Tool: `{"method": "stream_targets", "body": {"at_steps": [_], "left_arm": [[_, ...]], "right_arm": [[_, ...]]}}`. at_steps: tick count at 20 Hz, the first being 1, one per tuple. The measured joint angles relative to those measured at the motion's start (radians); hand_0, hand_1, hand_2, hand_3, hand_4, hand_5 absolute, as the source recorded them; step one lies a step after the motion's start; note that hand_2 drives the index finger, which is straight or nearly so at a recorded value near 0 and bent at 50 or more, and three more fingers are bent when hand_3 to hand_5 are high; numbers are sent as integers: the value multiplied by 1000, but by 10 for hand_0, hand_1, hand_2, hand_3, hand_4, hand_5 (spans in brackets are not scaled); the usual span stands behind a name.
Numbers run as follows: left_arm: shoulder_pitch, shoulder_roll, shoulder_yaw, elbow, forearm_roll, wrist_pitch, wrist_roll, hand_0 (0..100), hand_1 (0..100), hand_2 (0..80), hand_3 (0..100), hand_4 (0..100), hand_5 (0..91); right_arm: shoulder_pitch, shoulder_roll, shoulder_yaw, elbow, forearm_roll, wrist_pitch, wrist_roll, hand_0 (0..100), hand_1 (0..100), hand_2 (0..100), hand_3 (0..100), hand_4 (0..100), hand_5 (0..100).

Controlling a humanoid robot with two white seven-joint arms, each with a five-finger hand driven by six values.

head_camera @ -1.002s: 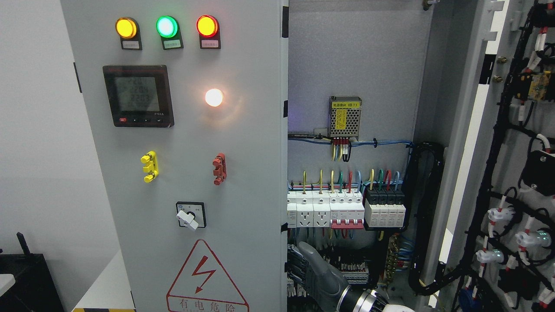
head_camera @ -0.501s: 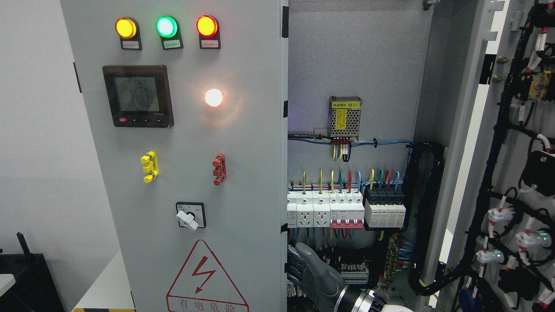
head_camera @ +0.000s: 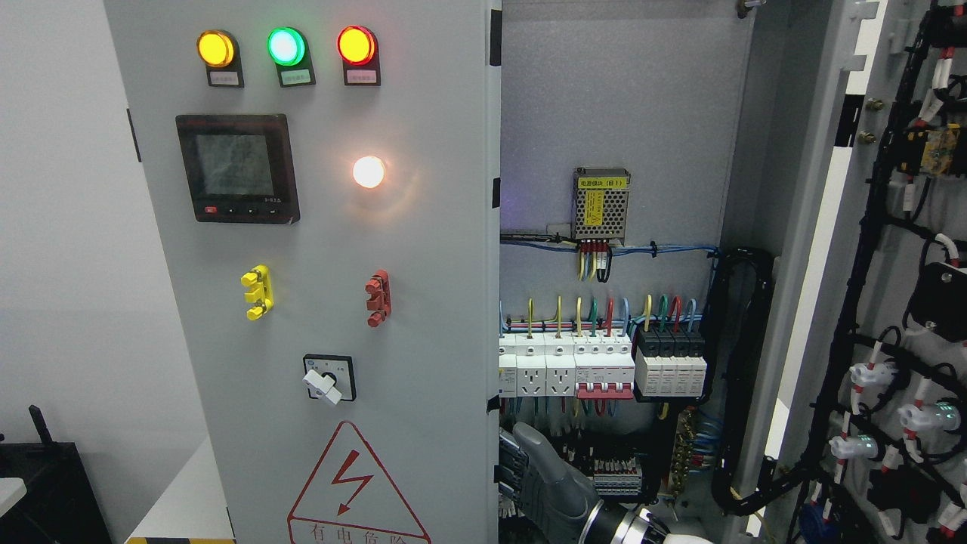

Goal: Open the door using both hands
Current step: 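Push the lamp-panel door outward with the right hand, swinging it wide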

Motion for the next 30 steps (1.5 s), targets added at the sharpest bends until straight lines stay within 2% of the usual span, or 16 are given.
{"method": "stream_targets", "body": {"at_steps": [4,30], "left_arm": [[0,0,0,0,0,0,0,0,0,0,0,31,0],[0,0,0,0,0,0,0,0,0,0,0,32,0]], "right_arm": [[14,1,5,-16,-2,0,12,107,0,0,0,0,0],[116,14,72,-199,-12,6,16,107,0,0,0,0,0]]}}
